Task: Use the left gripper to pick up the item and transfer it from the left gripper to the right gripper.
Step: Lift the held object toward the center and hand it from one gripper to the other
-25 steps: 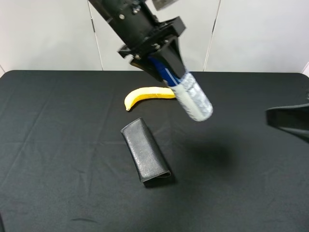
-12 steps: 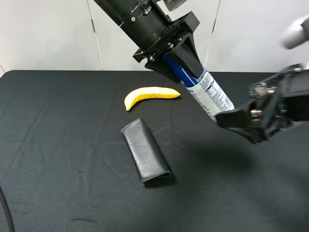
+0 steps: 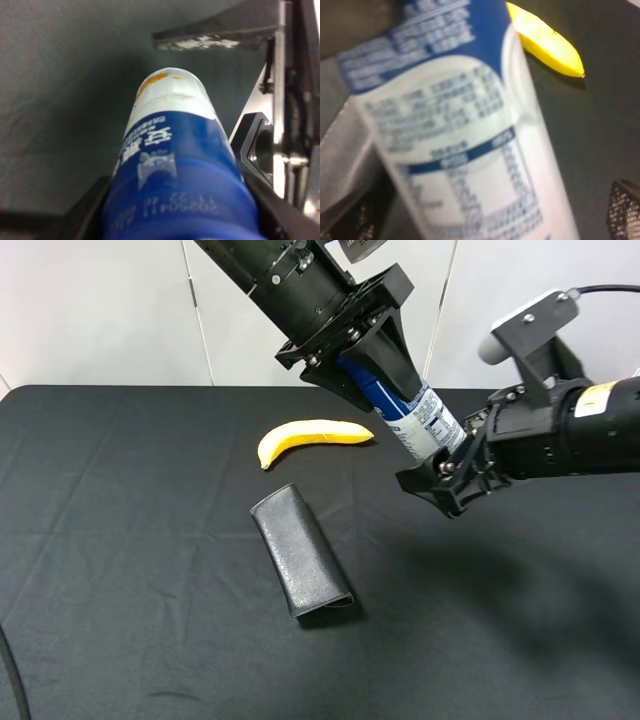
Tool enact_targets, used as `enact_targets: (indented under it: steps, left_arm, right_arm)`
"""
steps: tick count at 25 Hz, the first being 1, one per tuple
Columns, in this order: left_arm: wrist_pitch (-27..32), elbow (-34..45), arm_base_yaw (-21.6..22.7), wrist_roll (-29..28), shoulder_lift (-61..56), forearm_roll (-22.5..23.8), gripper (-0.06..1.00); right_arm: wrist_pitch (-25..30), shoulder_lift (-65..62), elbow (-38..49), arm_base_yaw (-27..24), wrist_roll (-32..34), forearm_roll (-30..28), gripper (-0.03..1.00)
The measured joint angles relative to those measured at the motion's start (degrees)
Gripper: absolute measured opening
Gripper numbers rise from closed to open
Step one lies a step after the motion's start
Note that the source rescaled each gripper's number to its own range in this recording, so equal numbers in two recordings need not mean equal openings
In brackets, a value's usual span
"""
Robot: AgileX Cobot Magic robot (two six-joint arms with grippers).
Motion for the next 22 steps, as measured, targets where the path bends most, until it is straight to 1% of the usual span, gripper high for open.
enact_targets:
  steps: [4,7,8,9,10,11,12,22]
  left_arm:
    - [0.0,0.0,0.0,0.1,0.0,0.0,0.01]
    - [0.0,0.0,0.0,0.2,0.0,0.0,0.01]
    - [0.0,0.0,0.0,0.2,0.0,0.0,0.01]
    - [0.0,0.0,0.0,0.2,0.0,0.0,0.01]
    - [-0.3,0.0,0.0,0.2,0.0,-0.2,0.01]
    - [-0.9,0.0,0.0,0.2,0.0,-0.5,0.01]
    - [-0.9,0.0,0.0,0.2,0.0,-0.5,0.01]
    - [-1.5,0.0,0.0,0.2,0.0,-0.5,0.01]
  right_arm:
    - [-2.7,1.4,0.0,0.0,0.0,0.0,1.00]
    - [-3.3,1.5,0.0,0.0,0.0,0.0,0.99]
    - [-3.3,1.5,0.0,0.0,0.0,0.0,0.89]
    - [-3.3,1.5,0.0,0.0,0.0,0.0,0.61]
    - [-3.3,1.5,0.0,0.1,-0.1,0.1,0.28]
    - [-3.2,1.5,0.0,0.2,-0.9,-0.3,0.10]
    - [-3.1,1.5,0.0,0.2,-1.2,-0.5,0.17]
    - [-3.1,1.5,0.0,0.2,-1.3,-0.5,0.17]
